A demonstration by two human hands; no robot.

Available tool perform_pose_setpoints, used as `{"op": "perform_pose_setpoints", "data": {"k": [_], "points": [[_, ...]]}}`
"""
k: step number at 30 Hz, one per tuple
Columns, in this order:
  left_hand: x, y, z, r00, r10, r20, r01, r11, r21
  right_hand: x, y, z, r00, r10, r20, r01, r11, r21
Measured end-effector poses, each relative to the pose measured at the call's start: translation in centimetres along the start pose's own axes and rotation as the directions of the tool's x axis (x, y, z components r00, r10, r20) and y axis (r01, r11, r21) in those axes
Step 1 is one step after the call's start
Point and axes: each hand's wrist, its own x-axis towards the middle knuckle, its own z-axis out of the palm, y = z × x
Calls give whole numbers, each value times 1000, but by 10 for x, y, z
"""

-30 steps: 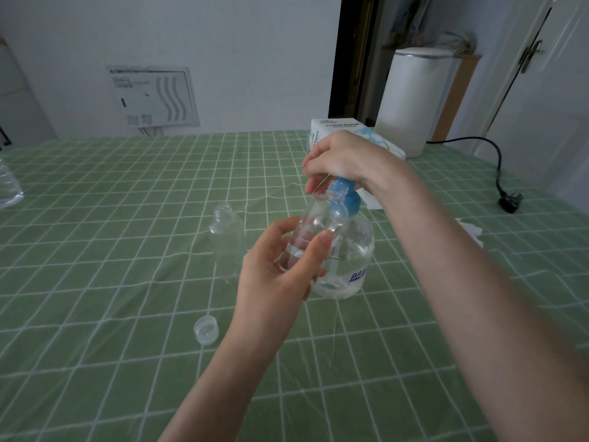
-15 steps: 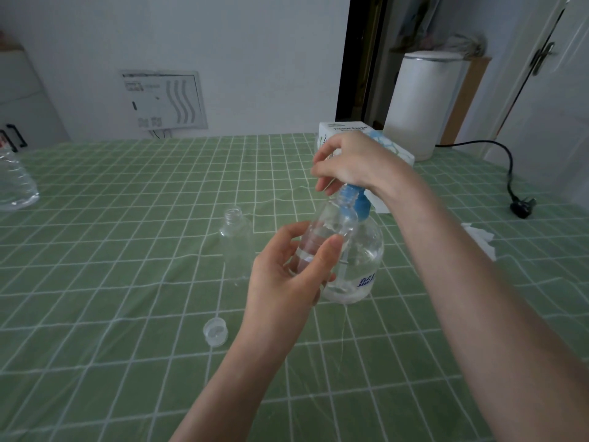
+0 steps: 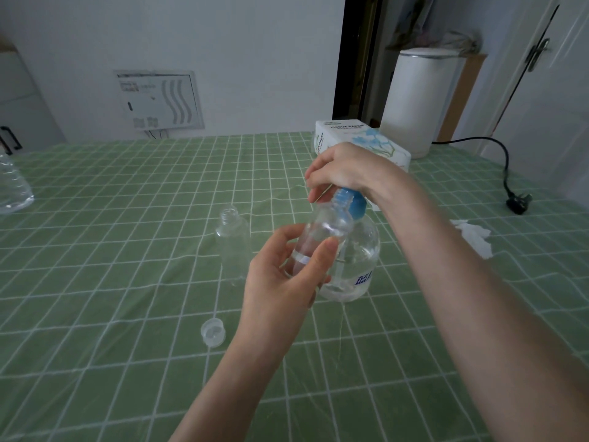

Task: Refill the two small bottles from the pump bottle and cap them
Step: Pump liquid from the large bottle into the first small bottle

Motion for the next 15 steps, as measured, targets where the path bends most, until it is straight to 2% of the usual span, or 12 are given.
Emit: {"op": "perform_pose_setpoints", "data": {"k": [10, 15], "points": [[1, 0, 0, 1000, 23, 19, -24, 1000, 6, 6, -1, -6, 996, -44, -72, 45, 999, 10], [1, 0, -1, 999, 27, 22, -27, 1000, -5, 4, -2, -6, 999, -33, -37, 33, 999, 7]]}}
